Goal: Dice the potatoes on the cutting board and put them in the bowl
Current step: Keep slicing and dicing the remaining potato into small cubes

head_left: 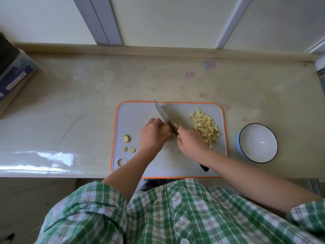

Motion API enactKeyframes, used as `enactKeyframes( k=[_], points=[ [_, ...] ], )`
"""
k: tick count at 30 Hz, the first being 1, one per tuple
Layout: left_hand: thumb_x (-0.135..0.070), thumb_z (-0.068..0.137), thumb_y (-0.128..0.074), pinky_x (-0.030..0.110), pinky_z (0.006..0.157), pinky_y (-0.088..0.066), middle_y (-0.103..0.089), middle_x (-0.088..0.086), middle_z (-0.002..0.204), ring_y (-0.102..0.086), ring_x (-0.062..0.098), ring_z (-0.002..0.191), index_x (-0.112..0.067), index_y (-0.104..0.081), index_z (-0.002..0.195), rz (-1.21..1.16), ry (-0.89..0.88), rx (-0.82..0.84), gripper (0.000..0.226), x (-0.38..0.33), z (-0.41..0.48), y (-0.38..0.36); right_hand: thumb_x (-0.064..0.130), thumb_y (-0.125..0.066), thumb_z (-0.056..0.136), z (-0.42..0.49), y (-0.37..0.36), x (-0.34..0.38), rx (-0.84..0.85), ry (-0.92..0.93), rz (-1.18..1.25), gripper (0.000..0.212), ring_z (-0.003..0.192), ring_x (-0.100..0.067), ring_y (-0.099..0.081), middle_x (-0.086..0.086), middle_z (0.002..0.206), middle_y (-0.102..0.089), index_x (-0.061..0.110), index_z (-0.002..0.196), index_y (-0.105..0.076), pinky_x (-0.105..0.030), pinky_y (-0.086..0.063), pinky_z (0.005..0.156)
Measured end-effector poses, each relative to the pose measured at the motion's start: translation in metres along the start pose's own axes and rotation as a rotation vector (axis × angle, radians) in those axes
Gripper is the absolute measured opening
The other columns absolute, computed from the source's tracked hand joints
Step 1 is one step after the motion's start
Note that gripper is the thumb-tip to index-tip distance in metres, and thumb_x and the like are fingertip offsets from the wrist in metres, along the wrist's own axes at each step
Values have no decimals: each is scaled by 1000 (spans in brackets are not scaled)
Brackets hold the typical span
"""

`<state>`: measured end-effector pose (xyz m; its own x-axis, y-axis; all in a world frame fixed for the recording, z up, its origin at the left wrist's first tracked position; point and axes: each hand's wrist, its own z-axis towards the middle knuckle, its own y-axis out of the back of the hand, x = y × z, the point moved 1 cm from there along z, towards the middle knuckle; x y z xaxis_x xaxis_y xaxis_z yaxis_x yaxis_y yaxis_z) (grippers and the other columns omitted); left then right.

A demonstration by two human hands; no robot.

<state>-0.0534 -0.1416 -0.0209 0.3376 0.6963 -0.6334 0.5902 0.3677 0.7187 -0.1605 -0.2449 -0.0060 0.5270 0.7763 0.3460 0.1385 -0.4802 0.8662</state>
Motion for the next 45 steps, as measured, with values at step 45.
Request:
enactKeyframes(
  k=[45],
  points=[
    [-27, 75, -77, 28, 70, -38, -61, 0, 103, -59, 23, 87, -11, -62, 100, -31, -29, 0, 34, 6, -3, 2, 21, -42, 99, -2, -12, 0, -24, -51, 49, 12, 52, -27, -49, -2, 58, -43, 12, 91, -42, -32, -33, 47]
  ],
)
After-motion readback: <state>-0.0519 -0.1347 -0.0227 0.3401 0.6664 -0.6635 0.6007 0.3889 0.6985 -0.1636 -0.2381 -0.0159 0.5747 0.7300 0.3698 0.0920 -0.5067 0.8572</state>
